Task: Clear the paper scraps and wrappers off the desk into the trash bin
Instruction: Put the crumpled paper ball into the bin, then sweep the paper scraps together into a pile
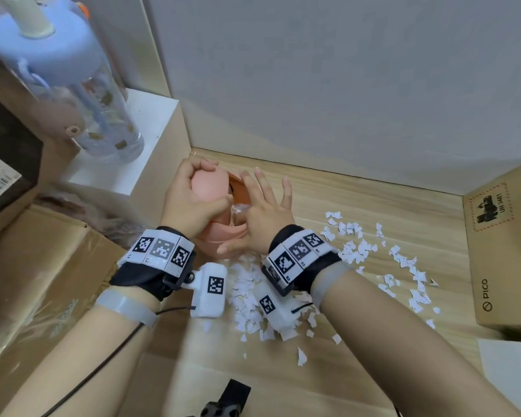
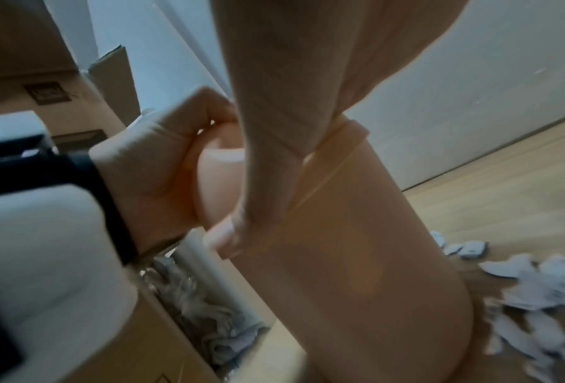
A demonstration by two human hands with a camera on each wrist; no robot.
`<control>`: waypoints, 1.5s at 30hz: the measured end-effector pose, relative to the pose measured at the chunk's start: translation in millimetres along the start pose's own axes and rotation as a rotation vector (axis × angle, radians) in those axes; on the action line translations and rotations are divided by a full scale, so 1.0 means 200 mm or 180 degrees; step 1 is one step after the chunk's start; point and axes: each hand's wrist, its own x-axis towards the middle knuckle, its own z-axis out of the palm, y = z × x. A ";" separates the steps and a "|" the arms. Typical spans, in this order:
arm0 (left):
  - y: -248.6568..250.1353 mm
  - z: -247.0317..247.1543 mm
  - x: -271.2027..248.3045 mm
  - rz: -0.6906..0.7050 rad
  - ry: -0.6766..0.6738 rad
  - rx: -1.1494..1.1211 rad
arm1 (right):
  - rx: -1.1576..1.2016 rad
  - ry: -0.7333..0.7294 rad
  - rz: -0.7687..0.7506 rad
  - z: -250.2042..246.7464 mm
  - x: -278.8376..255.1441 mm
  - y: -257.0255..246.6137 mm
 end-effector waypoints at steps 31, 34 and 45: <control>-0.02 -0.12 0.04 0.0353 0.0917 0.0984 | 0.2500 0.1064 0.1070 0.20 -0.28 0.35; 0.00 -0.13 -0.04 0.0614 0.1059 0.1100 | 0.2716 0.1270 0.1714 0.33 -0.48 0.50; -0.38 -0.03 -0.57 0.0128 0.0955 0.0644 | 0.2326 0.1802 0.4204 0.78 -1.26 0.67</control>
